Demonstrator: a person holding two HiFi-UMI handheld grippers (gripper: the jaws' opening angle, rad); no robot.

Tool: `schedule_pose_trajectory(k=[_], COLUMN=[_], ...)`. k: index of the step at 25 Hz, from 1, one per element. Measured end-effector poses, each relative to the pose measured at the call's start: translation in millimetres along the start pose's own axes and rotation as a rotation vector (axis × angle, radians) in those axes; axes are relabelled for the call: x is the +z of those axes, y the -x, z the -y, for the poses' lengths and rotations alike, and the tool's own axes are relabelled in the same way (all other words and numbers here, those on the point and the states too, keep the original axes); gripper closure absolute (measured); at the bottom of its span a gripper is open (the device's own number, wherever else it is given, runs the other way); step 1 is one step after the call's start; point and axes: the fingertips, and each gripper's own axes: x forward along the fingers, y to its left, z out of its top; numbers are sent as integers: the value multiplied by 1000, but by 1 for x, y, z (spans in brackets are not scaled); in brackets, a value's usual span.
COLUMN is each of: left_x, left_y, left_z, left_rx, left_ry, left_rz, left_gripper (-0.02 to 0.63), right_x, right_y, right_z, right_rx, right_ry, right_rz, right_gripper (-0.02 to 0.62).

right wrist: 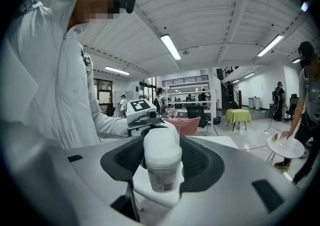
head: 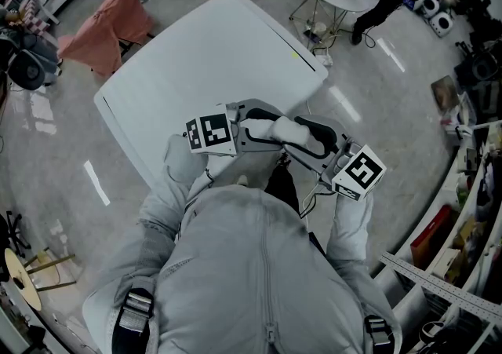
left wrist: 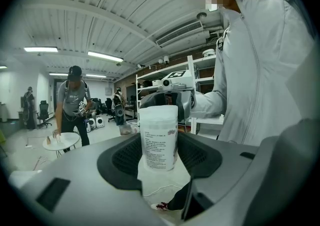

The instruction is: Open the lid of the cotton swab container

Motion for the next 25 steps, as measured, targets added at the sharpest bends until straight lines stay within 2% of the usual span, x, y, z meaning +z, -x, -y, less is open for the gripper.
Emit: schedule_pose_trajectory(k=[13, 15, 17, 19, 25], left_x=[1, 0, -2, -2, 1], left_y=[1, -1, -5, -7, -8], left_z=[-2, -3, -4, -4, -5], left_rx=[8, 19, 37, 38, 29], left_ry=[-2, -21, -53, -55, -53], left_rz=[3, -10, -38, -41, -27], left_gripper=[373, 373, 379, 380, 380], right_x=[2, 4, 10, 12, 13], right_y=[1, 2, 4, 6, 8], right_z=[3, 5, 9, 11, 11], right_rx=[7, 15, 28, 28, 48], right_ry=[-39, -87, -189, -230, -203], right_rz=[48, 79, 144, 176, 161], right_gripper=[353, 351, 353, 353, 353])
